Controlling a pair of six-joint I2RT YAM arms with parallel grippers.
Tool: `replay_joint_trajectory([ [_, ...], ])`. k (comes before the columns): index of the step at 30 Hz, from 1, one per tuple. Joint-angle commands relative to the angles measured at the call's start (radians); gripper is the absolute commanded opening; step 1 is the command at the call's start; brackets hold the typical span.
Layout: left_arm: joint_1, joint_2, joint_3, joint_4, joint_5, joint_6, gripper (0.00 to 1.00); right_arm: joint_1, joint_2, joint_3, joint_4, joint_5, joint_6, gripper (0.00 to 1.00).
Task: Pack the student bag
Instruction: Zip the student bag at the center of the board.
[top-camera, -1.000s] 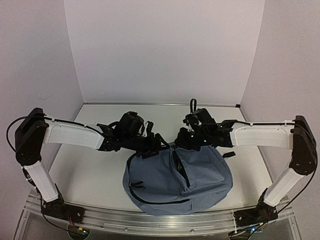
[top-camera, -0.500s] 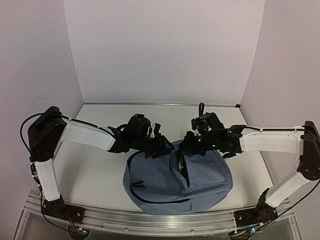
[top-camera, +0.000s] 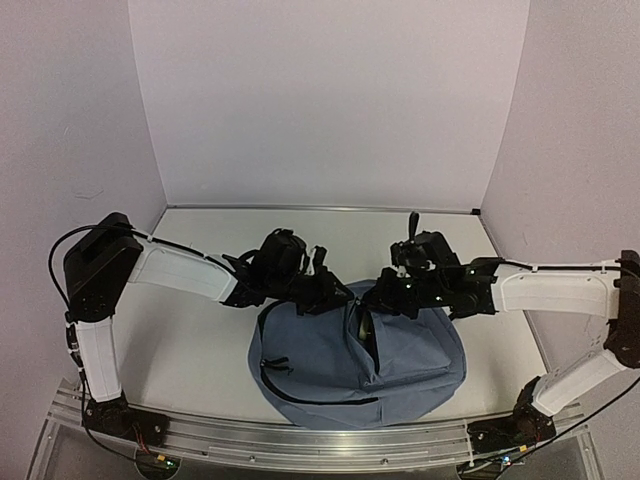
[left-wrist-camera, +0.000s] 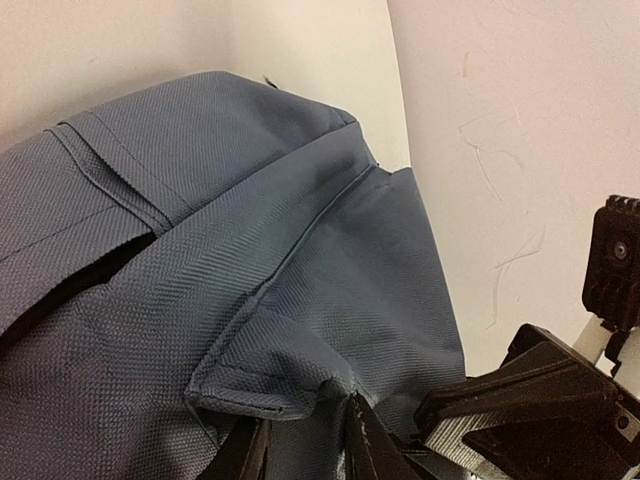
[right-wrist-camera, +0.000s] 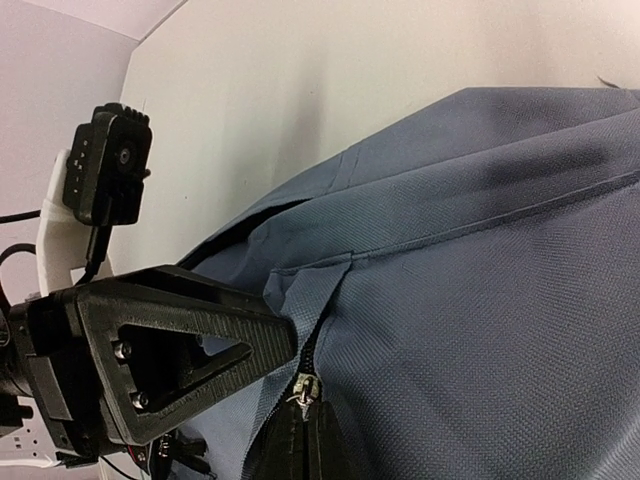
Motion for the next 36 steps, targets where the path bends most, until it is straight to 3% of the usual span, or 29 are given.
replay_joint_trajectory([
  [1, 0.014, 0.034, 0.054, 0.037, -0.047, 0.008, 0.23, 0.019, -0.061, -0.012, -0.001, -0.038, 0.018, 0.00],
  [11, 0.023, 0.059, 0.088, 0.050, -0.051, 0.013, 0.17, 0.070, -0.074, -0.024, -0.025, -0.038, 0.035, 0.00],
  [19, 0.046, 0.078, 0.091, 0.072, -0.063, 0.016, 0.01, 0.127, -0.094, -0.037, -0.046, -0.003, 0.070, 0.00],
  [36, 0.122, 0.074, 0.104, 0.089, -0.071, 0.070, 0.00, 0.148, -0.178, -0.090, -0.107, 0.006, 0.102, 0.00],
])
